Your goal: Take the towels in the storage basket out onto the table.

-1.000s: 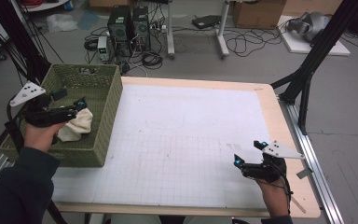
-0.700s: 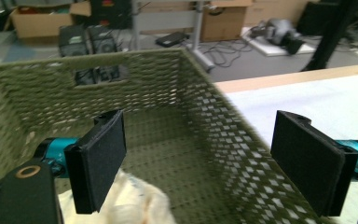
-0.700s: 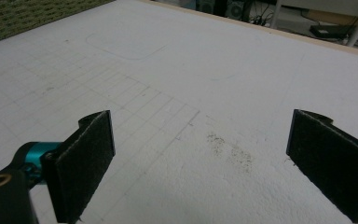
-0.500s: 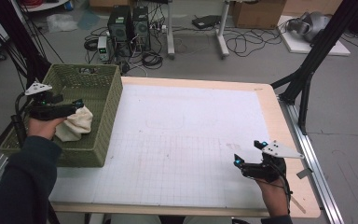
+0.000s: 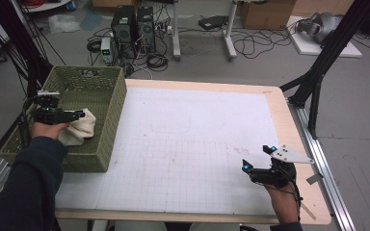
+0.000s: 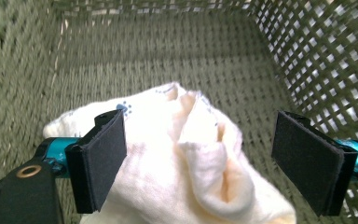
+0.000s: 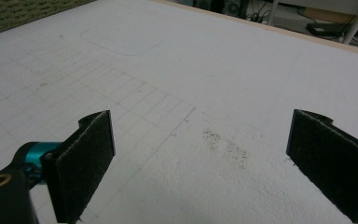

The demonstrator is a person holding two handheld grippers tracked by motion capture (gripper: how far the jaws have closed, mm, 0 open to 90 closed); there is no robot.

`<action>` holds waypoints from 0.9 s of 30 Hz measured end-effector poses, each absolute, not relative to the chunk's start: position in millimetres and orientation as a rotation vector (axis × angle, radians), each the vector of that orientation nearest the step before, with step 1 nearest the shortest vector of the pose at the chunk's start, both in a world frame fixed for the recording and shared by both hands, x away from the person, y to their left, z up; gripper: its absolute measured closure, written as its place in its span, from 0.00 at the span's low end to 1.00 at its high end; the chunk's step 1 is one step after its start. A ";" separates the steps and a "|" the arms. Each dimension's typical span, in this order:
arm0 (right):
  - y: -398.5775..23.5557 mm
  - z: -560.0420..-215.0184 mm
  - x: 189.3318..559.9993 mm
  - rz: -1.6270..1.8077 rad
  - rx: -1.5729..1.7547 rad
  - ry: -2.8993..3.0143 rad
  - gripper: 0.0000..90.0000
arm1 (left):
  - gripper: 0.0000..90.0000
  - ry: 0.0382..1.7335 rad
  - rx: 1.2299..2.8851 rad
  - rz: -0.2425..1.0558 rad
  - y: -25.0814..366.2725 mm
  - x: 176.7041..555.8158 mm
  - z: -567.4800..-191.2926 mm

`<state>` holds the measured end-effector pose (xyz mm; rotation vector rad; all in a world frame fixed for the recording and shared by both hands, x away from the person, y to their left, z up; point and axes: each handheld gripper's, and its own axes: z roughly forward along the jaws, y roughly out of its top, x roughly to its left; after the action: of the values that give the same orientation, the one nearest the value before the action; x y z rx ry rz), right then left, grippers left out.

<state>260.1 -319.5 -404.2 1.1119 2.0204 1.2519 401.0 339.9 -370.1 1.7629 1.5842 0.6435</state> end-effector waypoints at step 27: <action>-319.8 -406.6 261.3 1.250 1.120 2.033 0.08 | 0.73 1.755 1.999 0.368 339.5 415.6 -404.0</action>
<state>261.3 -319.8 -406.6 1.1200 2.0330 1.2504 415.6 339.5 -404.0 1.9991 1.7552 0.3680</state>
